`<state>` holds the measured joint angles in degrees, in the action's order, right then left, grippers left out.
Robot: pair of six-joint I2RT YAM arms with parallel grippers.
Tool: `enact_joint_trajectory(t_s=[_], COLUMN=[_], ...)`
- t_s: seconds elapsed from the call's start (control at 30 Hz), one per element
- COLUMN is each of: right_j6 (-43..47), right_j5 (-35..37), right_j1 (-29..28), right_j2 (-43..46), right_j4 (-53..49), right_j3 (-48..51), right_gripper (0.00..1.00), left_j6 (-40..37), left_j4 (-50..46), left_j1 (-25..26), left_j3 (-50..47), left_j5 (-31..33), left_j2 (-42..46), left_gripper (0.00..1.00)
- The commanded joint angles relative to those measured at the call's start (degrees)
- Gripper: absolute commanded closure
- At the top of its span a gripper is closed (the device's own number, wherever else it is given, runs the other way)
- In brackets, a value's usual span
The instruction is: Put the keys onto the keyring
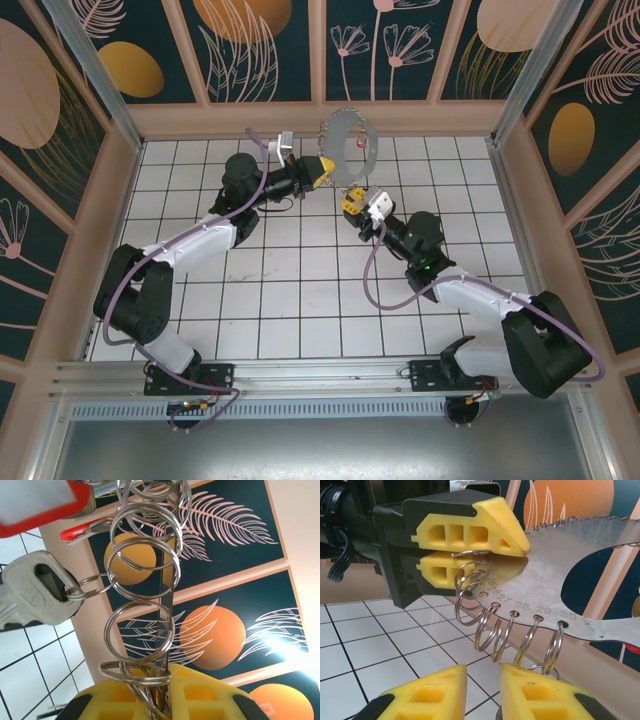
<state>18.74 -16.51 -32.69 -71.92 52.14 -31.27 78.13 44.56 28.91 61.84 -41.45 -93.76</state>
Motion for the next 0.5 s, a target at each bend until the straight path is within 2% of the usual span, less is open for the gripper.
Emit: enact_joint_trajectory(t_s=[0.0,0.27,0.47], right_j6=[0.83,0.36,-0.62], right_j5=[0.25,1.65,6.14], right_j1=[-0.10,-0.10,-1.18], right_j2=[-0.06,0.51,1.17], right_j4=[3.48,4.13,7.74], right_j3=[-2.65,-2.16,0.25], right_gripper=[0.75,0.75,0.75], left_j6=[-0.78,-0.85,-1.11], left_j4=[4.58,4.24,2.60], left_j1=[0.37,0.38,0.37], left_j3=[0.83,0.65,-0.12], left_j5=[-0.37,0.27,3.54], left_j2=[0.68,1.03,1.77], left_gripper=[1.00,1.00,1.00])
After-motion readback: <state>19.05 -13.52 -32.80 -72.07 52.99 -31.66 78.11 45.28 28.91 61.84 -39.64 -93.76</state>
